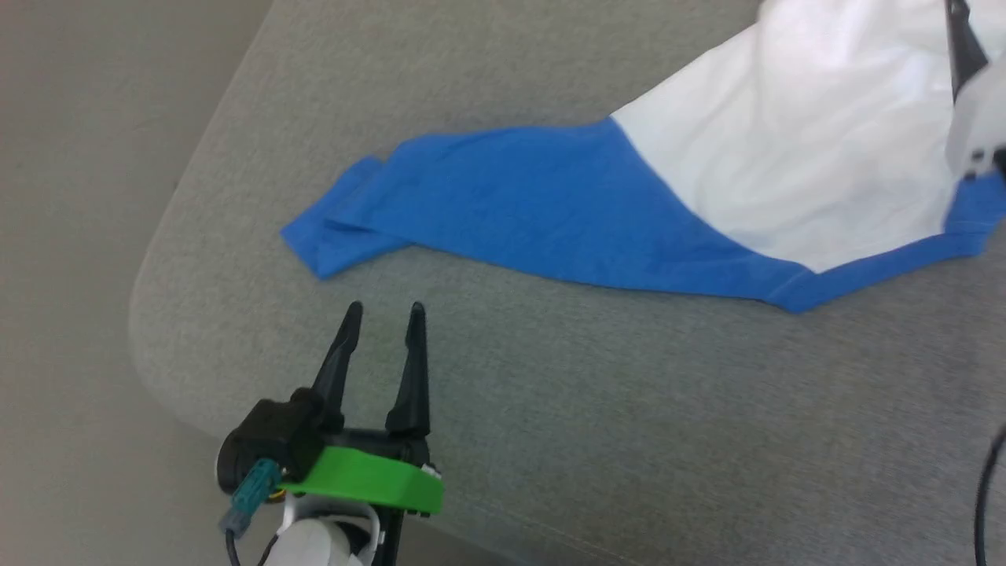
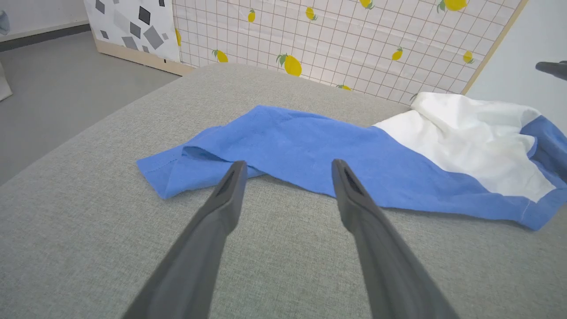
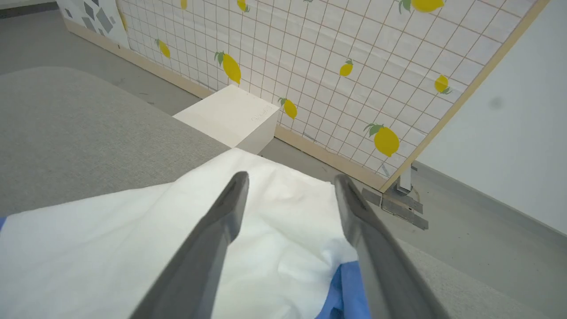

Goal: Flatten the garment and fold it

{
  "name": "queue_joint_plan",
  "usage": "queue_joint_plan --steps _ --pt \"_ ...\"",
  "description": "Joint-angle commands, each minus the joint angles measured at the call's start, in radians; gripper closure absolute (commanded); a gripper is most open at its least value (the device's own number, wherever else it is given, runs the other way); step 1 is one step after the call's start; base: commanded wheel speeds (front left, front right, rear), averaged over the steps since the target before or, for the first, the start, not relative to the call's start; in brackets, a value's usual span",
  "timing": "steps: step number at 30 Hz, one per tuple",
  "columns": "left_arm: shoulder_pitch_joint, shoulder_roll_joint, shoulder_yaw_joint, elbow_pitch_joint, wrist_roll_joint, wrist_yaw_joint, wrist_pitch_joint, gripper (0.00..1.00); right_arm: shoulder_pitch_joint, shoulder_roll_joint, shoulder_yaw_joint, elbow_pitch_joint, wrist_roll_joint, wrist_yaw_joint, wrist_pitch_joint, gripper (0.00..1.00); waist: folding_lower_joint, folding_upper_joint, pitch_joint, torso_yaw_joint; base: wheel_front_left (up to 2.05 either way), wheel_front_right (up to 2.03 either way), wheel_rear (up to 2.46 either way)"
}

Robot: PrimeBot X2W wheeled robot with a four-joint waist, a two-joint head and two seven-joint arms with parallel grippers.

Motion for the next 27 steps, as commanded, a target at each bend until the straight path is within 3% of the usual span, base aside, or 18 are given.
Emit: queue_joint_plan --steps 1,6,15,18,21,27 --pt "0.018 -0.003 0.011 -0.002 0.02 -0.002 -0.004 0.0 0.062 0.008 -0.023 -0.046 0.016 -0.002 -0.021 0.0 -0.0001 0.0 -0.07 -0.071 0.0 0.0 0.0" --pt "0.05 -0.003 0.038 -0.01 0.041 -0.011 -0.004 0.0 0.28 0.066 -0.124 -0.244 0.015 -0.002 -0.08 0.0 -0.0001 0.0 -0.109 -0.116 0.0 0.0 0.0" --pt "0.112 -0.003 0.066 -0.01 0.054 -0.022 -0.004 0.0 0.725 0.291 -0.265 -0.55 -0.063 -0.002 -0.196 0.0 -0.0001 0.0 -0.174 -0.181 0.0 0.0 0.0" --pt "0.139 -0.003 0.074 -0.006 0.058 -0.025 -0.004 0.0 0.837 0.311 -0.276 -0.586 -0.056 -0.002 -0.234 0.0 -0.0001 0.0 -0.197 -0.204 0.0 0.0 0.0" --pt "0.17 -0.003 0.083 -0.001 0.06 -0.022 -0.004 0.0 0.925 0.313 -0.273 -0.569 0.05 -0.002 -0.259 0.0 -0.0001 0.0 -0.222 -0.23 0.0 0.0 0.0" --pt "0.161 0.006 0.104 -0.003 0.093 -0.02 -0.004 0.0 0.977 0.314 -0.259 -0.542 0.107 -0.002 -0.312 0.0 -0.0001 0.0 -0.239 -0.29 0.0 0.0 0.0"
